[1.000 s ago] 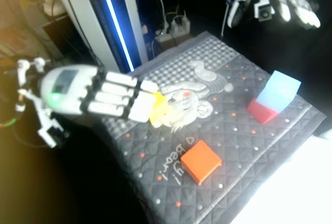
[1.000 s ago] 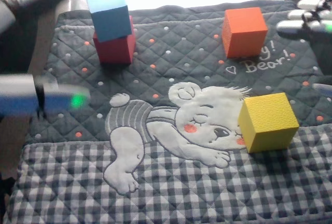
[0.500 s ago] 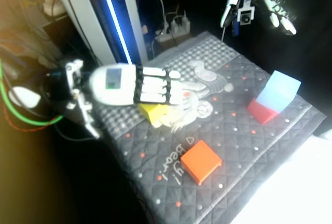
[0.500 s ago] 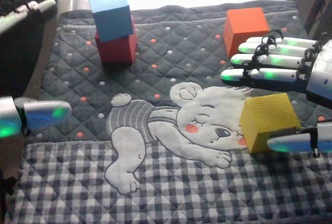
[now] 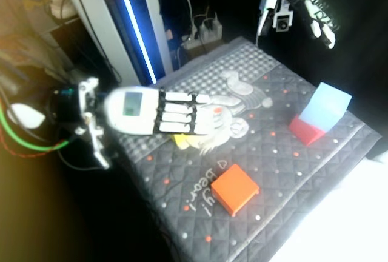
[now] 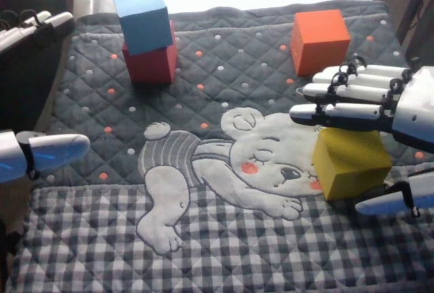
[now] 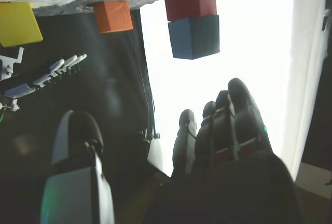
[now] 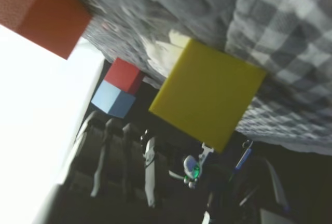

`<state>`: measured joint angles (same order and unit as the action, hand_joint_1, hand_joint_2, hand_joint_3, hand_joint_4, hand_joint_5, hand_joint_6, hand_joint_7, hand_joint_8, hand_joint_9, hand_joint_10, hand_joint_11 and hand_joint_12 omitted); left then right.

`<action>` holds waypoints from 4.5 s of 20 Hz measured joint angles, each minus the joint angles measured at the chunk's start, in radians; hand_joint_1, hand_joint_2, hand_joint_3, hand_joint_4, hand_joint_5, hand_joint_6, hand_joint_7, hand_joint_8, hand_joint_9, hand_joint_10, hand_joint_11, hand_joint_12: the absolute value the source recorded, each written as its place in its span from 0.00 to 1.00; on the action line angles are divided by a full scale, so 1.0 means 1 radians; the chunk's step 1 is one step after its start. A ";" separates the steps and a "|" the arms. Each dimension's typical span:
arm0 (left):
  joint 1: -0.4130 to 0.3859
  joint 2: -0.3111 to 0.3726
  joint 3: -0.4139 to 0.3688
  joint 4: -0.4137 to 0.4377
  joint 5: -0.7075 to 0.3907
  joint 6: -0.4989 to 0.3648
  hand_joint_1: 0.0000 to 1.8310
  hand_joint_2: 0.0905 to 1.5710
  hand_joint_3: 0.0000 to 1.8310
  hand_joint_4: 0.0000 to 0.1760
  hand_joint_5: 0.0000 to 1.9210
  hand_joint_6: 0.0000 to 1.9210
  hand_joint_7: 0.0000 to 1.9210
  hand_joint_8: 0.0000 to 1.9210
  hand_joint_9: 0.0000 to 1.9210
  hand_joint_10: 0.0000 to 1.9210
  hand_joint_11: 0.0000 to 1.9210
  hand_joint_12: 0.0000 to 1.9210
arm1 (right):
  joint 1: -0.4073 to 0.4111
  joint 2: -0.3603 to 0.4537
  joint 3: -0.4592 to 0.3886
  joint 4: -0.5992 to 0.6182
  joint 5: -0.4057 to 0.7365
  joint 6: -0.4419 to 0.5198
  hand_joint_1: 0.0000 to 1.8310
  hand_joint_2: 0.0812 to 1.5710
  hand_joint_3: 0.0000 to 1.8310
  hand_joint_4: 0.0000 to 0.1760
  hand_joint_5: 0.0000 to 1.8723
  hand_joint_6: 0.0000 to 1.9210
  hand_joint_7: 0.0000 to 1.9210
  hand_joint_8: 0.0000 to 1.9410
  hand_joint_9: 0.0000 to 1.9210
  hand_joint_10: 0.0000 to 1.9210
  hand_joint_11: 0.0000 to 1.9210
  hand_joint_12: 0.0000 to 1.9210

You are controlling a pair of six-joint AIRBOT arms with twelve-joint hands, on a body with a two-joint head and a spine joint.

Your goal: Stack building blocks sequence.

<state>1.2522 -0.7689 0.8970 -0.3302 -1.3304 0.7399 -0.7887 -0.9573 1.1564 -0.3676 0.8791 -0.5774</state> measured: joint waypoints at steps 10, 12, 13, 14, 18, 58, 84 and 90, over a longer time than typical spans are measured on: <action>0.007 0.000 0.000 -0.005 -0.023 -0.004 0.41 0.62 0.00 0.40 0.12 0.00 0.06 0.00 0.04 0.00 0.00 0.20 | -0.015 -0.021 0.020 0.071 0.030 0.008 0.45 0.63 0.00 0.00 0.50 0.04 0.37 0.80 0.39 0.95 0.40 1.00; 0.008 -0.001 0.000 -0.003 -0.022 -0.004 0.42 0.63 0.00 0.27 0.14 0.00 0.08 0.00 0.05 0.00 0.00 0.20 | -0.015 -0.026 0.020 0.085 0.034 0.011 0.50 0.64 0.00 0.00 0.33 0.56 0.42 0.96 0.50 1.00 0.55 1.00; 0.011 -0.001 0.000 -0.004 -0.024 -0.004 0.42 0.64 0.00 0.31 0.14 0.00 0.08 0.00 0.05 0.00 0.00 0.17 | -0.015 -0.030 0.024 0.087 0.032 0.011 0.59 0.64 0.00 0.00 0.30 0.84 0.41 1.00 0.51 1.00 0.58 1.00; 0.011 -0.002 0.000 -0.008 -0.024 -0.004 0.42 0.64 0.00 0.34 0.14 0.00 0.08 0.00 0.04 0.00 0.00 0.16 | -0.015 -0.030 0.025 0.087 0.032 0.011 0.65 0.66 0.00 0.05 0.31 0.90 0.41 1.00 0.50 1.00 0.57 1.00; 0.017 -0.002 0.000 -0.012 -0.028 -0.004 0.44 0.64 0.00 0.33 0.14 0.00 0.08 0.00 0.05 0.00 0.00 0.19 | -0.026 -0.031 0.025 0.135 0.060 0.005 0.77 0.70 0.00 0.00 0.35 0.88 0.53 1.00 0.64 1.00 0.69 1.00; 0.020 -0.024 0.013 0.001 -0.041 -0.037 0.43 0.61 0.00 0.27 0.16 0.00 0.08 0.00 0.06 0.00 0.00 0.24 | 0.374 -0.254 0.401 0.307 -0.220 -0.143 0.77 0.73 0.00 0.20 0.32 0.95 0.44 0.81 0.55 0.82 0.58 0.82; 0.020 -0.027 0.023 0.001 -0.043 -0.039 0.44 0.62 0.00 0.27 0.15 0.00 0.08 0.00 0.05 0.00 0.00 0.20 | 0.375 -0.272 0.403 0.335 -0.232 -0.158 0.76 0.72 0.00 0.09 0.35 0.90 0.47 0.82 0.54 0.81 0.46 0.84; 0.020 -0.027 0.023 0.001 -0.043 -0.042 0.42 0.62 0.00 0.31 0.15 0.00 0.08 0.00 0.05 0.00 0.00 0.18 | 0.375 -0.272 0.391 0.323 -0.217 -0.158 0.78 0.72 0.00 0.02 0.32 0.95 0.37 0.91 0.51 0.84 0.54 0.81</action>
<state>1.2724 -0.7959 0.9203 -0.3294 -1.3735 0.6983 -0.4141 -1.2293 1.5475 -0.0448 0.6624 -0.7357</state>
